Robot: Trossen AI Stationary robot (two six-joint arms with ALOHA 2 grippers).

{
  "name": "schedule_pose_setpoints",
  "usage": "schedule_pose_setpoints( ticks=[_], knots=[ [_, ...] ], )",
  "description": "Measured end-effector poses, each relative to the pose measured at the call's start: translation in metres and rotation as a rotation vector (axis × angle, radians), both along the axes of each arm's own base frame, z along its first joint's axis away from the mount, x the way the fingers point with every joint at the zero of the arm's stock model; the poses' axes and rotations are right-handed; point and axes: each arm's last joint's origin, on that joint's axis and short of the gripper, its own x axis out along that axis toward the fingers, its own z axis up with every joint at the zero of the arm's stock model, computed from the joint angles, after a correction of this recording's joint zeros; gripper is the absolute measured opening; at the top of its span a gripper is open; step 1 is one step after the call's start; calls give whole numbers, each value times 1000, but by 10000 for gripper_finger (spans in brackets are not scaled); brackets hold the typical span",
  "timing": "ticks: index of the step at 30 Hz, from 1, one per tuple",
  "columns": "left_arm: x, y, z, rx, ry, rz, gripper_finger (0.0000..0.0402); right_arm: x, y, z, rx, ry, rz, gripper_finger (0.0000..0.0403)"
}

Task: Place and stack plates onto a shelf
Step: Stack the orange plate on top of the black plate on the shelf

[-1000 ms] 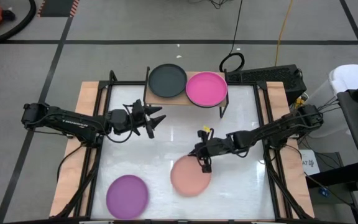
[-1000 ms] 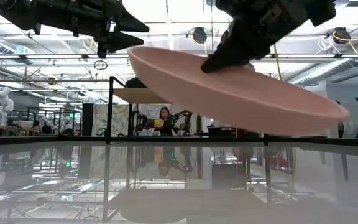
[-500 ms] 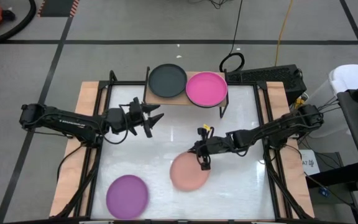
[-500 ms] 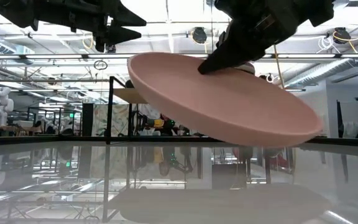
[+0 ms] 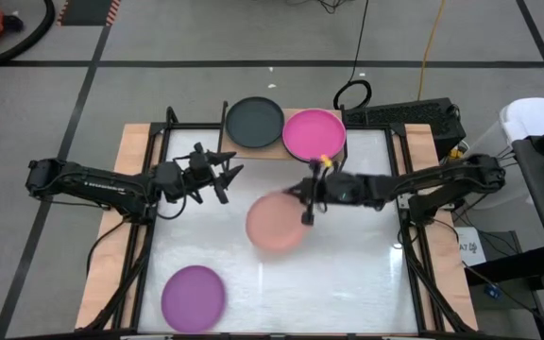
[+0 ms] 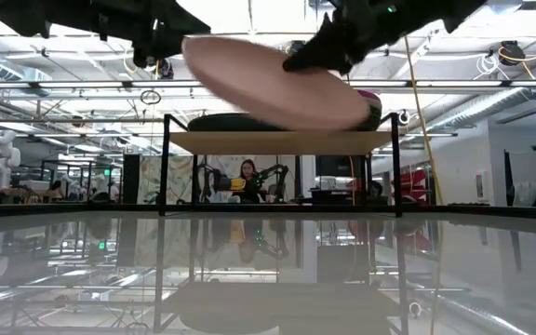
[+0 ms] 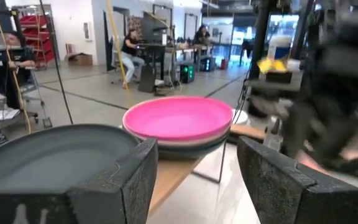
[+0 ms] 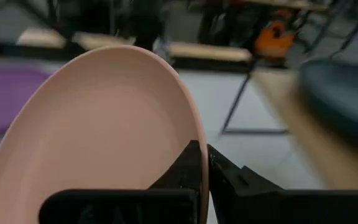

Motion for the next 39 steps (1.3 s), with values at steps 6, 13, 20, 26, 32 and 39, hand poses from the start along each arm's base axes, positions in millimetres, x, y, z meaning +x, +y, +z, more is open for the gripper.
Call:
schedule_pose_setpoints(
  ticks=[6, 13, 20, 26, 32, 39],
  knots=[
    [-8, 0, 4, 40, 28, 20, 225, -10, -33, 24, 5, -124, -58, 0],
    [-18, 0, 10, 24, 15, 24, 225, -14, -71, 42, 22, -303, -80, 0],
    [-18, 0, 9, 26, 22, 24, 225, -23, -108, 57, 33, -404, -114, 0],
    [-18, 0, 10, 20, 7, 24, 225, -25, -139, 84, -16, -480, -203, 0],
    [-23, 0, 17, 14, -34, 22, 225, -18, -171, 101, -3, -433, -169, 0],
    [-25, 0, 15, 66, 18, 24, 225, 8, -219, 104, -26, -404, -170, 0]
  ],
)
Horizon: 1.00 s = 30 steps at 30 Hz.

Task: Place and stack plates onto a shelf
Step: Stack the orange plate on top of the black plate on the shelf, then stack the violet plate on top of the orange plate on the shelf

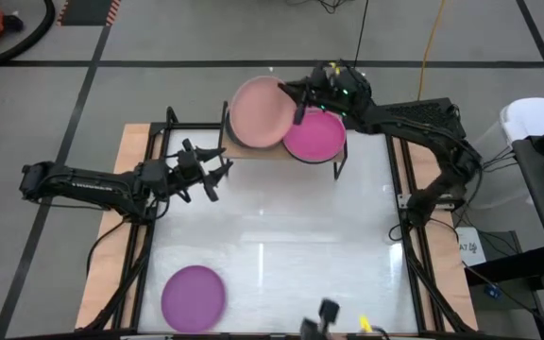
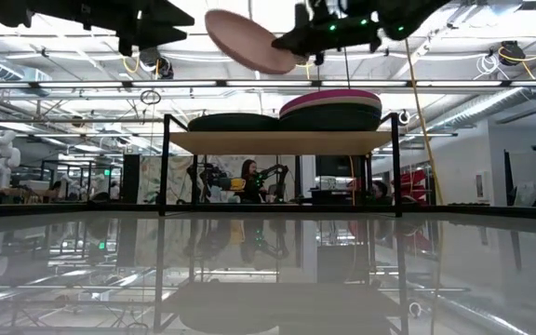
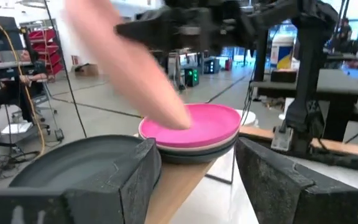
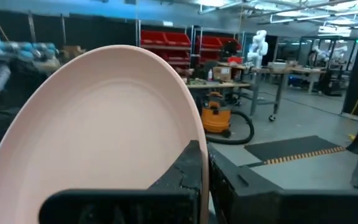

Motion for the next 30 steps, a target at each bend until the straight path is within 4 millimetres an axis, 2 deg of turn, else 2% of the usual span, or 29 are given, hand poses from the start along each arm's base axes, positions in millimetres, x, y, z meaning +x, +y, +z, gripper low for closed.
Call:
schedule_pose_setpoints(
  ticks=[7, 13, 16, 21, 30],
  knots=[
    [-9, 2, 0, 15, 46, 63, 225, 24, -60, -31, 44, 62, -83, 0],
    [-8, 2, -2, 13, 58, 62, 225, 33, -91, -63, 145, 75, -121, 0],
    [-8, 2, -3, -1, 62, 61, 225, 35, -96, -76, 182, 99, -125, 6],
    [-8, 2, -3, -34, 45, 60, 225, 36, -96, -79, 197, 118, -93, 38],
    [-8, 2, -5, -102, 32, 55, 225, 25, -78, -48, 262, 91, 132, 116]
  ],
)
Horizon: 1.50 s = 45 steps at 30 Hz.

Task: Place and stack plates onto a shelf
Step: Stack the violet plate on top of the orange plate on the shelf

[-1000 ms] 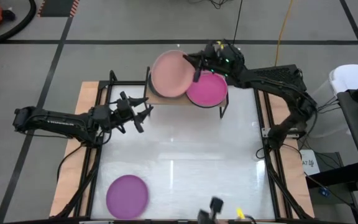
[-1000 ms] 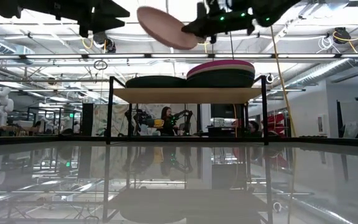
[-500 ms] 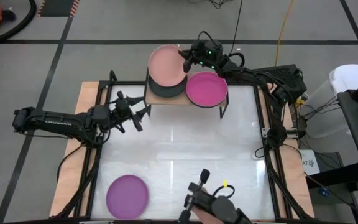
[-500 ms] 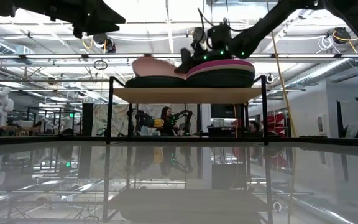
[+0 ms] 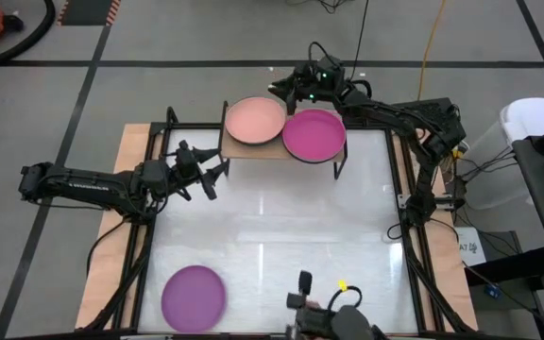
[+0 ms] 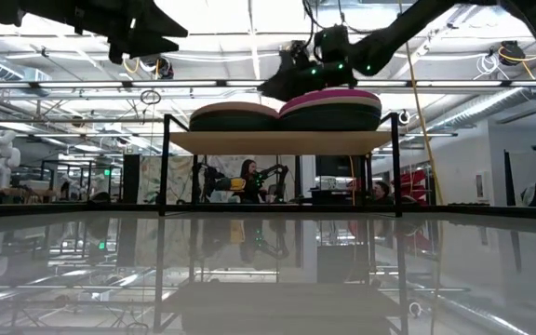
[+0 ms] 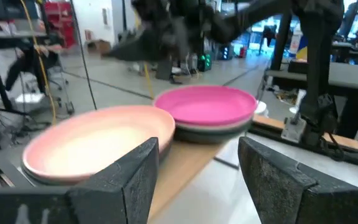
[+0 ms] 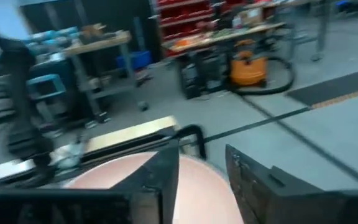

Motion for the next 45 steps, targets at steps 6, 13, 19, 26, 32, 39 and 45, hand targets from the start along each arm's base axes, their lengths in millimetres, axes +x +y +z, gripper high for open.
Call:
schedule_pose_setpoints(
  ticks=[6, 13, 19, 26, 32, 39, 45],
  knots=[
    [5, -8, -14, -73, 90, -101, 225, -21, 37, 42, -29, 11, 215, 129],
    [15, -23, -26, -197, 342, -322, 225, -63, 122, 46, -201, 67, 293, 129],
    [30, -34, -43, -375, 636, -437, 225, -107, 182, 12, -284, 4, 238, 130],
    [46, -67, -78, -469, 918, -716, 225, -149, 222, -33, -250, -125, 247, 130],
    [43, -98, -101, -471, 1091, -841, 225, -170, 240, -55, -173, -160, 296, 130],
    [33, -130, -111, -416, 1176, -938, 225, -181, 254, -70, -100, -176, 350, 130],
    [26, -141, -122, -365, 1255, -885, 225, -184, 262, -86, -61, -158, 323, 130]
  ],
)
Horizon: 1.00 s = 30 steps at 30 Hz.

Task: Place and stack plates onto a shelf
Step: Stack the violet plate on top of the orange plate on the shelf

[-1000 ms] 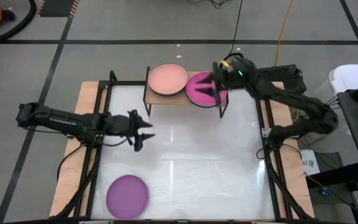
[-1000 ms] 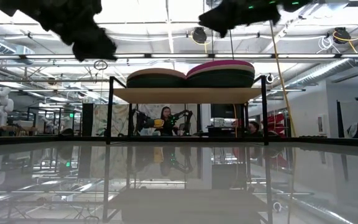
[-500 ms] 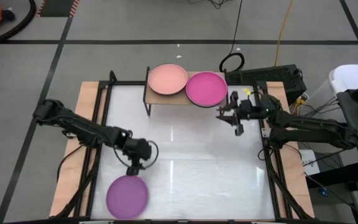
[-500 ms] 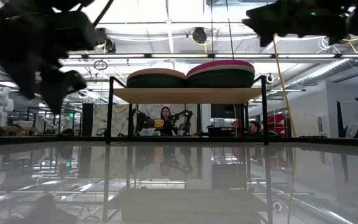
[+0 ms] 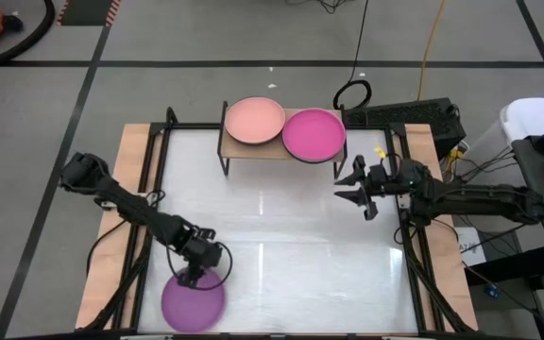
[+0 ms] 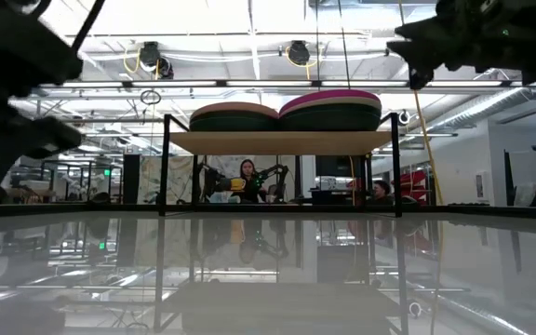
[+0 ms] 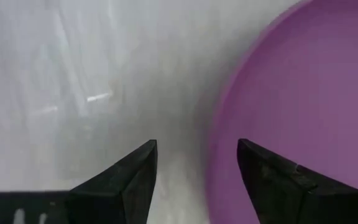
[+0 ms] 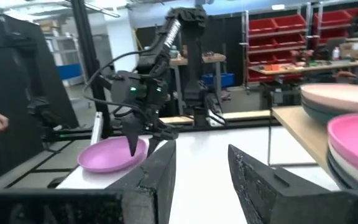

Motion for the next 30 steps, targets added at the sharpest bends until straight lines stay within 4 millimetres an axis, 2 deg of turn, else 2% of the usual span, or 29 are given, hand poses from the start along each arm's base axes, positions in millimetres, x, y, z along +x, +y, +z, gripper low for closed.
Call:
schedule_pose_setpoints(
  ticks=[3, 6, 10, 13, 17, 19, 22, 28, 30],
  knots=[
    [0, -1, -9, 28, 47, 10, 219, 0, 2, -6, 5, 14, -27, 130],
    [1, -1, -13, 46, 60, -7, 185, 0, 4, -9, 7, 22, -28, 130],
    [4, 5, -13, 64, 35, -73, 94, 0, 4, -9, -3, 21, -25, 130],
    [8, 15, -7, 14, 17, -95, 24, 0, 4, -9, -10, 16, -25, 130],
    [13, 37, 6, 0, -21, -16, 12, 0, 4, -9, -43, 14, -28, 130],
    [18, 50, 21, 33, -69, 20, 11, 0, 4, -9, -67, 12, -39, 130],
    [25, 73, 56, 129, -173, 80, 10, 0, 2, -9, -100, 17, -94, 130],
    [28, 127, 151, 498, -545, 251, 10, 0, 0, -11, -138, 35, -189, 130],
    [25, 150, 180, 561, -635, 323, 10, 0, 0, -11, -137, 41, -189, 130]
  ],
)
